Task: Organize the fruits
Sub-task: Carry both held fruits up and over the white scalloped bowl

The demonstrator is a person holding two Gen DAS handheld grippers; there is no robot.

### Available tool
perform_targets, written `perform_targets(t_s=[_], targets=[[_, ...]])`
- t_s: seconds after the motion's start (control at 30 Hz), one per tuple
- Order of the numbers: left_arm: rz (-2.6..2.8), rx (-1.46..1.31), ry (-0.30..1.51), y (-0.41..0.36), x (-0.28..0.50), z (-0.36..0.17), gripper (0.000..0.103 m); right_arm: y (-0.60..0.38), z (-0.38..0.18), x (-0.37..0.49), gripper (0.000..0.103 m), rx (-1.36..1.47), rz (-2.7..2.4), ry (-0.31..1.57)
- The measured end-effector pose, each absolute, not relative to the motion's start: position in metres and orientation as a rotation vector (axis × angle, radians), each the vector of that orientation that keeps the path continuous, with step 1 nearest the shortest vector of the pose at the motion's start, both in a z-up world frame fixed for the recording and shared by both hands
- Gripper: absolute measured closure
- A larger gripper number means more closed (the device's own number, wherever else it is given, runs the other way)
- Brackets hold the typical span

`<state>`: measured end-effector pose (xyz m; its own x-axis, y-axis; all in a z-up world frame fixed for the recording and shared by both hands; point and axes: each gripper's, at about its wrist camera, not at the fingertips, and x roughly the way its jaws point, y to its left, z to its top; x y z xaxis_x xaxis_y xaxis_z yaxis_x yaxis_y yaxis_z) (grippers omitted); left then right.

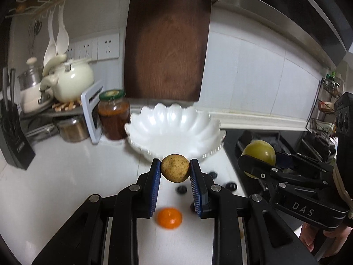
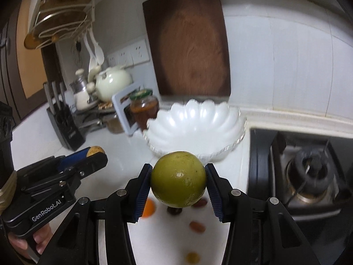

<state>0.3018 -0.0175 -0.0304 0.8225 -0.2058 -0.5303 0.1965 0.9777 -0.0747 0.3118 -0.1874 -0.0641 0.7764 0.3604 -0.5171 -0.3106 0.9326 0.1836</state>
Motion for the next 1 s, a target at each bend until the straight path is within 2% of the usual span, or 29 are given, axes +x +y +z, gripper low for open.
perform_targets(t_s=[0.47,1.0], targets=[[-0.160,-0.005,0.568,-0.037,0.388,-0.009,0.076,-0.201,-0.040,0.399,0.054,0.034,0.362,0.549],[-0.104,-0.028,0.793,-0.036,0.511,-0.051,0.076,-0.194,-0.081,0.534,0.054,-0.029,0.357,0.782]])
